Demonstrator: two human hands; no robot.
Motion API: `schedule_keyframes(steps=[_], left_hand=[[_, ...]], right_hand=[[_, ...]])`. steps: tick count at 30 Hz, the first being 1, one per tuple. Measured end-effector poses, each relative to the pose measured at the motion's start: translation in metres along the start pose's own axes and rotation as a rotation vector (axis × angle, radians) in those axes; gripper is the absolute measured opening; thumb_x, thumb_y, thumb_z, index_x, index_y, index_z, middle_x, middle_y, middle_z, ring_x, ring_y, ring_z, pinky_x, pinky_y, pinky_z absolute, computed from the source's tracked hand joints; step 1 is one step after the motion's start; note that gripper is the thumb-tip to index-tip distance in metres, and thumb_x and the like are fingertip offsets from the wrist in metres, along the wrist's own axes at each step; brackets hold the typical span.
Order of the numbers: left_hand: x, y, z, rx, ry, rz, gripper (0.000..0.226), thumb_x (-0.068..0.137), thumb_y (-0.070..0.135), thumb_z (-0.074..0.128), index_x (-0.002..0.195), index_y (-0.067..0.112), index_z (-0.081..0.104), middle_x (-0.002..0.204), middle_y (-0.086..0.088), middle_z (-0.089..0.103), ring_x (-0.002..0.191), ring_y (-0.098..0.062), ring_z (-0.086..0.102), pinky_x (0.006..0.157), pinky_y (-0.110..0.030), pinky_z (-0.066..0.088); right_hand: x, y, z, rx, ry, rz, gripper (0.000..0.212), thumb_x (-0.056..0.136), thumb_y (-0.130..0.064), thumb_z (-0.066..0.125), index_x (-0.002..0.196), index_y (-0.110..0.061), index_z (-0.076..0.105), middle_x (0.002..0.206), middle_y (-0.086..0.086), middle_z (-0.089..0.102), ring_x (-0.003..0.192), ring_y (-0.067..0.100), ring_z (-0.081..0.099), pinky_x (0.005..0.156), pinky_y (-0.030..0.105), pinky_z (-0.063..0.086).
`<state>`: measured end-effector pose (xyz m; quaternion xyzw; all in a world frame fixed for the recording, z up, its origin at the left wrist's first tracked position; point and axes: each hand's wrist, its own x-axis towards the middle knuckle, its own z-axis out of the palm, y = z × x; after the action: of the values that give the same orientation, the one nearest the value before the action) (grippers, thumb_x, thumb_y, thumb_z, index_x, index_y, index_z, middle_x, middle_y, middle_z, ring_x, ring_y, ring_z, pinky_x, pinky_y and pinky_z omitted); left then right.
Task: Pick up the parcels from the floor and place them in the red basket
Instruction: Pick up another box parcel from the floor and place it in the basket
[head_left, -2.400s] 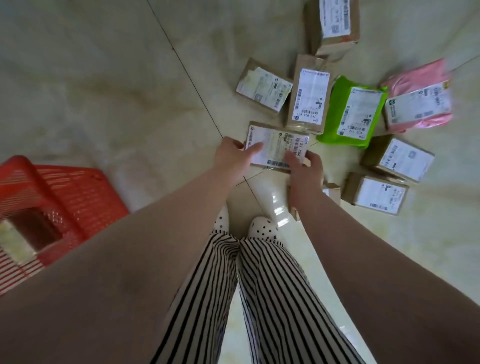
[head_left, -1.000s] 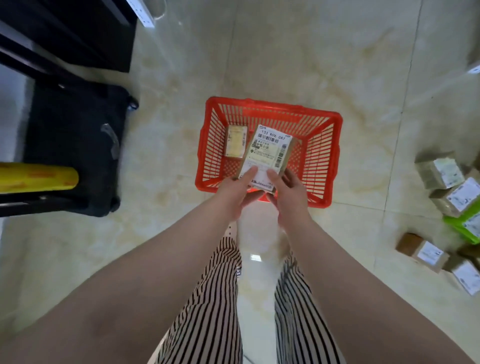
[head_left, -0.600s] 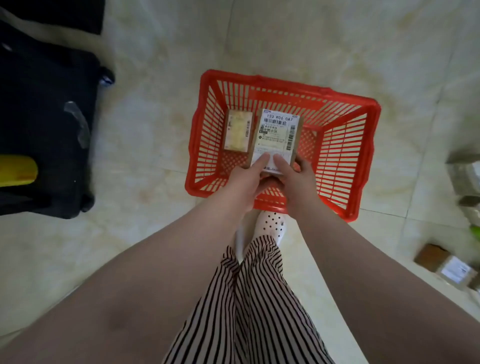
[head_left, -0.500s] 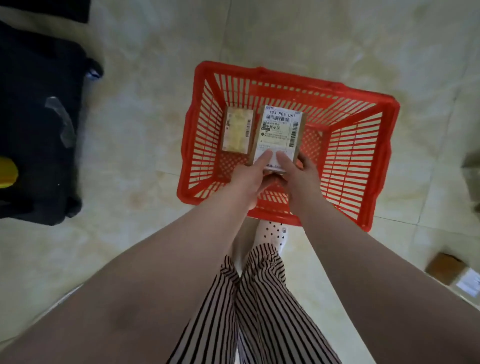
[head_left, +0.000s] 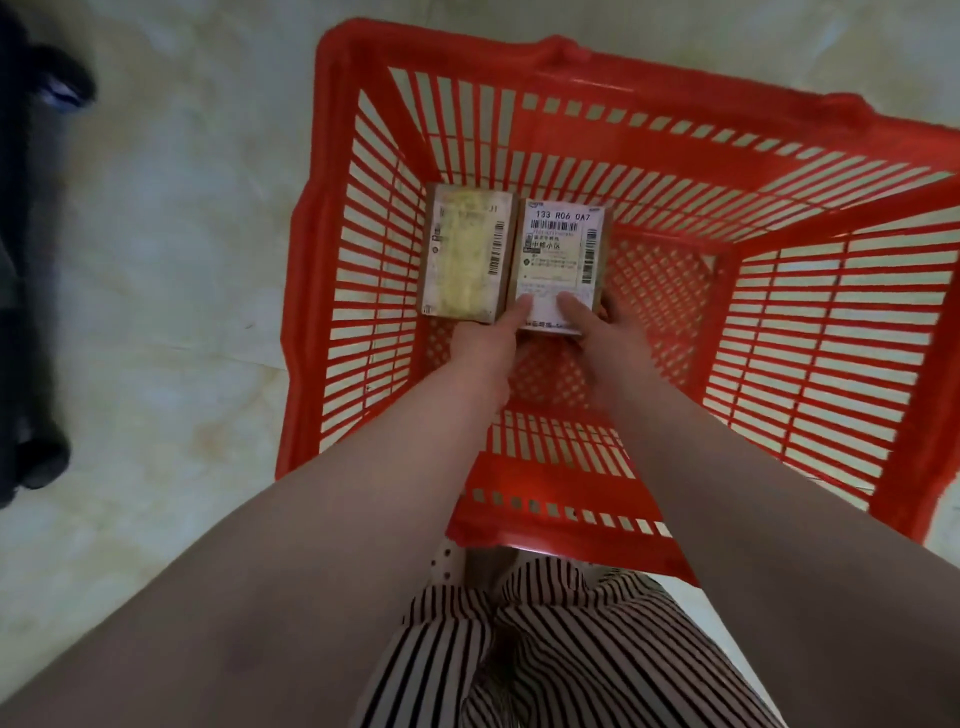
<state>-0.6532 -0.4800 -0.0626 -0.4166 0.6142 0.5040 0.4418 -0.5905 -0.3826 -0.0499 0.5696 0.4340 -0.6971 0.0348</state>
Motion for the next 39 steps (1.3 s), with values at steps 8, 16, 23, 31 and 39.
schedule_keyframes(steps=[8, 16, 23, 31, 39], left_hand=[[-0.011, 0.007, 0.003, 0.029, -0.002, 0.004, 0.072, 0.063, 0.045, 0.082, 0.123, 0.012, 0.059, 0.113, -0.009, 0.070, 0.096, -0.029, 0.070, 0.087, -0.048, 0.057], [-0.057, 0.017, 0.001, 0.292, -0.010, -0.022, 0.081, 0.078, 0.058, 0.069, 0.135, 0.005, 0.046, 0.133, -0.011, 0.058, 0.113, -0.031, 0.061, 0.098, -0.044, 0.051], [-0.173, 0.038, -0.008, 0.481, 0.008, 0.071, 0.064, 0.079, 0.053, 0.070, 0.120, 0.005, 0.061, 0.115, -0.012, 0.069, 0.107, -0.031, 0.066, 0.093, -0.039, 0.054], [-0.361, 0.039, 0.013, 0.793, -0.221, 0.383, 0.039, 0.087, 0.043, 0.065, 0.109, 0.010, 0.066, 0.107, -0.009, 0.072, 0.096, -0.025, 0.068, 0.091, -0.039, 0.055], [-0.465, -0.021, 0.093, 0.842, -0.407, 0.435, 0.020, 0.092, 0.024, 0.063, 0.079, 0.010, 0.066, 0.070, 0.002, 0.065, 0.061, -0.005, 0.059, 0.062, -0.018, 0.048]], right_hand=[[0.005, -0.001, 0.002, -0.076, -0.014, 0.025, 0.046, 0.083, -0.024, 0.072, 0.127, -0.021, 0.059, 0.120, 0.002, 0.070, 0.110, 0.022, 0.066, 0.099, 0.047, 0.052], [-0.038, -0.020, -0.003, -0.191, 0.102, 0.100, 0.090, 0.064, -0.059, 0.072, 0.141, -0.018, 0.049, 0.134, 0.003, 0.061, 0.119, 0.026, 0.060, 0.100, 0.047, 0.051], [-0.147, -0.077, -0.019, -0.079, 0.138, 0.114, 0.025, 0.090, -0.030, 0.067, 0.106, -0.010, 0.067, 0.096, 0.005, 0.070, 0.091, 0.020, 0.063, 0.090, 0.037, 0.053], [-0.310, -0.152, -0.094, 0.229, 0.219, 0.119, 0.012, 0.090, -0.025, 0.068, 0.084, -0.015, 0.067, 0.090, 0.009, 0.069, 0.078, 0.018, 0.064, 0.071, 0.031, 0.054], [-0.384, -0.154, -0.212, 0.490, 0.375, 0.132, 0.016, 0.091, -0.024, 0.067, 0.087, -0.009, 0.063, 0.083, 0.008, 0.065, 0.071, 0.016, 0.060, 0.067, 0.025, 0.049]])
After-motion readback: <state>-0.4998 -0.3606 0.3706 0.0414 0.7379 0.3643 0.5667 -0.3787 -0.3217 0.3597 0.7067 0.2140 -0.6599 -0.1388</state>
